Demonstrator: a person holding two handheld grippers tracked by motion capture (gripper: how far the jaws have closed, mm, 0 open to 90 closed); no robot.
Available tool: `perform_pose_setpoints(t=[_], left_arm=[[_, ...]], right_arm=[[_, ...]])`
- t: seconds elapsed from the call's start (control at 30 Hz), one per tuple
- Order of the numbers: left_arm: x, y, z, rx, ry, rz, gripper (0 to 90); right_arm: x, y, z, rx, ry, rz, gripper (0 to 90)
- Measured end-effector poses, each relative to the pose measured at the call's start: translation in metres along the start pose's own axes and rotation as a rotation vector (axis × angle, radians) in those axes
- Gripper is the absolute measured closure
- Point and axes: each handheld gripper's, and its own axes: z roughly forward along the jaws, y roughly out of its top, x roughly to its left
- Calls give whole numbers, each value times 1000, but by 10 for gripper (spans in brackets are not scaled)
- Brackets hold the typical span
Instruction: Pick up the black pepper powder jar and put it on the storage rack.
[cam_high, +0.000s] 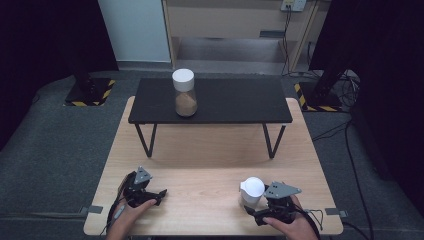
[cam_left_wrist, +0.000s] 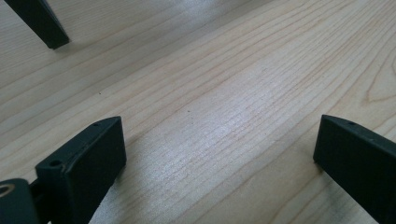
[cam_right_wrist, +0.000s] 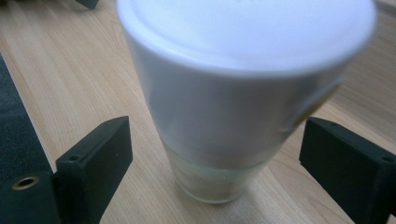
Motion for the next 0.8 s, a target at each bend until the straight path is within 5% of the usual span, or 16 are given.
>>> perform_pose_setpoints(t=[0.5, 0.8], left_arm=[[0, 0, 0, 0, 0, 0, 10], [0, 0, 0, 0, 0, 0, 10]], right_arm=[[2, 3, 11, -2, -16, -19, 310], [0, 2, 11, -7, -7, -10, 314]])
